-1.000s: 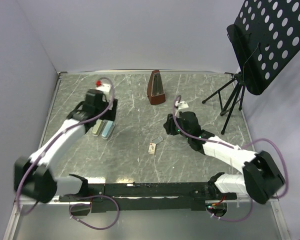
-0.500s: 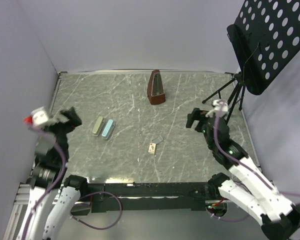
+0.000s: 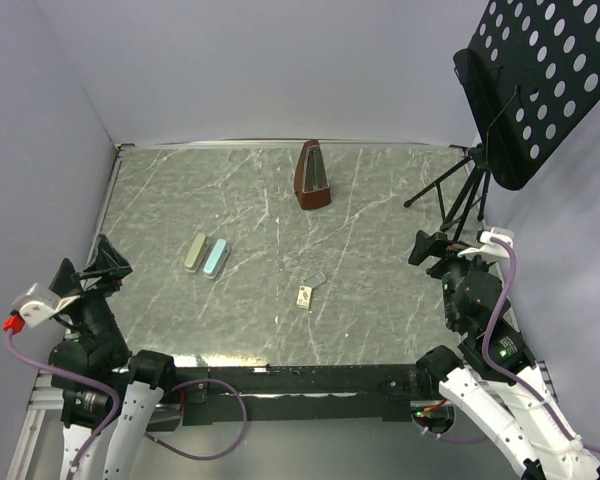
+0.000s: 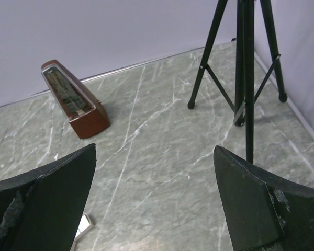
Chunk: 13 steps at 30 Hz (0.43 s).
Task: Load the staples into the stapler
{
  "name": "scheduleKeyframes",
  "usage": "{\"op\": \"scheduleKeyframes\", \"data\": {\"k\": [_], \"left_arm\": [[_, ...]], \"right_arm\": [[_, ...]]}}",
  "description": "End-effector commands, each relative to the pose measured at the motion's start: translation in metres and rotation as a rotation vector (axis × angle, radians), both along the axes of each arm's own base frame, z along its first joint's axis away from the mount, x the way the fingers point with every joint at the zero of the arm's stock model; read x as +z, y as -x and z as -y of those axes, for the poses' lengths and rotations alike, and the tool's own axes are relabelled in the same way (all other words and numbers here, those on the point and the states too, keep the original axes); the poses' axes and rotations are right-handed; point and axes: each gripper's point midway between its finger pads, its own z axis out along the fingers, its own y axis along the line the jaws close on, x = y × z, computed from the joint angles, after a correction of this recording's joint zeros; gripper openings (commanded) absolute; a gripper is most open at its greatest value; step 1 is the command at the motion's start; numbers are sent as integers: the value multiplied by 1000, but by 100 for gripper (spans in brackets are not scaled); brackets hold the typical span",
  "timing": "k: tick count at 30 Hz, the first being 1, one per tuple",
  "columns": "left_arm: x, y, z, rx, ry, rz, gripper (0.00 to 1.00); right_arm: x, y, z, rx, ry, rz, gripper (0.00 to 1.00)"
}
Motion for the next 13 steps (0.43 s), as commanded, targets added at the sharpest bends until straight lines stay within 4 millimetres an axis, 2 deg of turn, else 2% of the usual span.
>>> {"op": "scheduleKeyframes", "data": {"k": [1, 13], "left_arm": [[4, 12, -3, 8, 4, 70, 99], [5, 10, -1, 3, -16, 75, 100]], "right_arm": [[4, 1, 7, -21, 50, 28, 100], [1, -3, 7, -28, 77, 12, 100]]}}
